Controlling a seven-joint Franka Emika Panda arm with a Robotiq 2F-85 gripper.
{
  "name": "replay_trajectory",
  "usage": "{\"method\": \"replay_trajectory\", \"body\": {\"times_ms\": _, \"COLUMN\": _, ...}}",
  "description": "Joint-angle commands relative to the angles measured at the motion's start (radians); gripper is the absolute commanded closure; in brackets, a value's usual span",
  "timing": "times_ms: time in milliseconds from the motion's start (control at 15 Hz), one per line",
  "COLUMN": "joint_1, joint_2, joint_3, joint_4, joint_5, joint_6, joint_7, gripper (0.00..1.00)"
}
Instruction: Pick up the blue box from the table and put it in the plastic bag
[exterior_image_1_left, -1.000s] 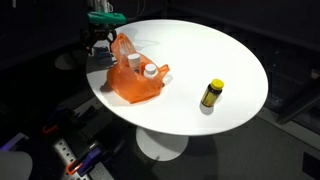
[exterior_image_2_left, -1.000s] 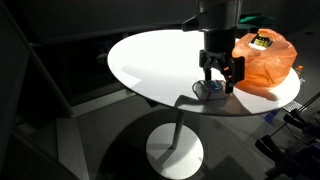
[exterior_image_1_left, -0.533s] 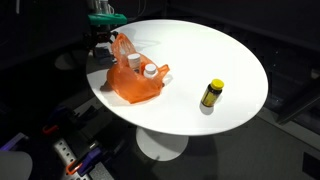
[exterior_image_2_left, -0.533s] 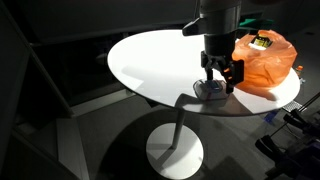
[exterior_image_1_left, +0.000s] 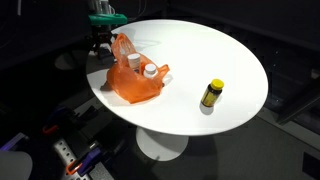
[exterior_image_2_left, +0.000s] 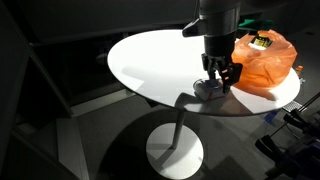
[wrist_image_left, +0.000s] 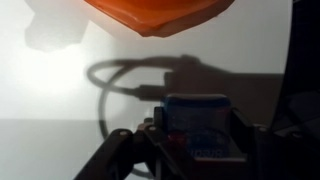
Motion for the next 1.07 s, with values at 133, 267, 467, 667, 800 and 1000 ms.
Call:
{"method": "replay_trajectory", "body": {"times_ms": 133, "joint_1": -0.038, "joint_2": -0.067, "joint_3": -0.011, "joint_4": 0.004, "joint_5": -0.006, "joint_6": 0.02, "joint_7": 0.023, "gripper": 0.6}}
{"method": "replay_trajectory", "body": {"times_ms": 267, "joint_1": -0.061, "joint_2": -0.111, "joint_3": -0.018, "joint_4": 0.001, "joint_5": 0.007, "joint_6": 0.036, "joint_7": 0.012, "gripper": 0.6}}
{"method": "replay_trajectory", "body": {"times_ms": 467, "joint_1": -0.098, "joint_2": -0.196, "joint_3": -0.032, "joint_4": -0.009, "joint_5": 0.022, "joint_6": 0.059, "joint_7": 0.004, "gripper": 0.6}}
{"method": "replay_trajectory", "body": {"times_ms": 667, "joint_1": -0.126, "joint_2": -0.281, "joint_3": -0.058, "joint_4": -0.023, "joint_5": 0.034, "joint_6": 0.083, "joint_7": 0.002, "gripper": 0.6}}
{"method": "replay_trajectory", "body": {"times_ms": 800, "joint_1": -0.139, "joint_2": -0.327, "joint_3": -0.079, "joint_4": -0.032, "joint_5": 0.042, "joint_6": 0.095, "joint_7": 0.002, "gripper": 0.6}}
{"method": "replay_trajectory", "body": {"times_ms": 1000, "joint_1": -0.159, "joint_2": -0.398, "joint_3": -0.121, "joint_4": -0.069, "joint_5": 0.048, "joint_6": 0.126, "joint_7": 0.005, "gripper": 0.6}}
